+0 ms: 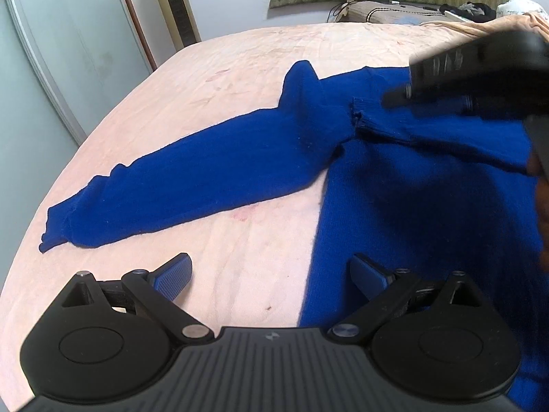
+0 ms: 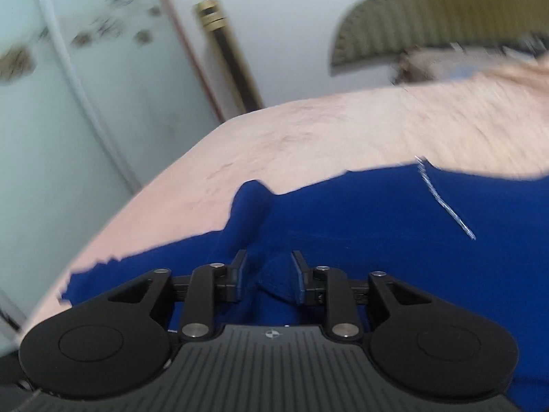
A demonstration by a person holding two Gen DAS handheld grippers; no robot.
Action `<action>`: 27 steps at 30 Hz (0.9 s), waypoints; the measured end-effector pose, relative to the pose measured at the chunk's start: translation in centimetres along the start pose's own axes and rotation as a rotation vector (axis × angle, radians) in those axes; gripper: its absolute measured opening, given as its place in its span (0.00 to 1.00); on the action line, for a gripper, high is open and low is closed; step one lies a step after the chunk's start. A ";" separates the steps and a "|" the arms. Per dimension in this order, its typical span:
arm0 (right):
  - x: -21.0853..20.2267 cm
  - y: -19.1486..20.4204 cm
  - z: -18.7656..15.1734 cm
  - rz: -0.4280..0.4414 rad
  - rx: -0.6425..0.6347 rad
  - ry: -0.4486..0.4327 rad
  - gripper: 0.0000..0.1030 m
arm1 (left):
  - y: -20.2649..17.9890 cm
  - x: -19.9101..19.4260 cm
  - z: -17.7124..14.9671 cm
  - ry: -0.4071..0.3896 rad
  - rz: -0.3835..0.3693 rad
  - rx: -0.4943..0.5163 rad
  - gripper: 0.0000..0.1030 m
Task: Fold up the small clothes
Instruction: 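Open the right gripper to release the sleeve and withdraw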
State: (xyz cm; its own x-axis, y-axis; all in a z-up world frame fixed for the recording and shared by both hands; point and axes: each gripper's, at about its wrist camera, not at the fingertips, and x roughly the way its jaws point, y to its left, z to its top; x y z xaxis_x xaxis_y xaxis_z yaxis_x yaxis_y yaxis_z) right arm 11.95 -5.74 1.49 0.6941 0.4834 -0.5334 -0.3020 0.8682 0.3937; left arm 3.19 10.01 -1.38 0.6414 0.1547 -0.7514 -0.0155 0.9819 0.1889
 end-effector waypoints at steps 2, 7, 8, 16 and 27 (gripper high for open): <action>0.8 -0.3 -0.2 -0.052 -0.003 0.081 0.38 | -0.2 -0.1 0.0 -0.003 0.002 0.005 0.97; 0.4 0.6 -1.3 -0.074 -0.057 0.109 0.41 | -0.1 -0.2 -0.1 -0.001 0.016 0.009 0.97; -0.1 0.5 -1.2 -0.046 -0.030 0.092 0.42 | 0.0 -0.1 -0.1 -0.001 0.017 0.005 0.97; -2.4 0.7 -2.1 -0.216 -0.115 0.098 0.56 | 0.3 -0.1 0.2 0.006 0.037 -0.013 0.97; -12.4 -1.8 -5.4 -0.393 -0.143 -0.016 0.91 | -1.5 -0.4 0.3 0.006 0.029 0.013 0.96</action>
State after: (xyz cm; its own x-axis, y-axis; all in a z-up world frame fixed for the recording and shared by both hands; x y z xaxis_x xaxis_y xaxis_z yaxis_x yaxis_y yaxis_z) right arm 0.38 -12.66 3.33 0.7843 0.1111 -0.6104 -0.0991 0.9936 0.0536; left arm 3.20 8.40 -1.13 0.6361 0.1835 -0.7495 -0.0240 0.9756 0.2185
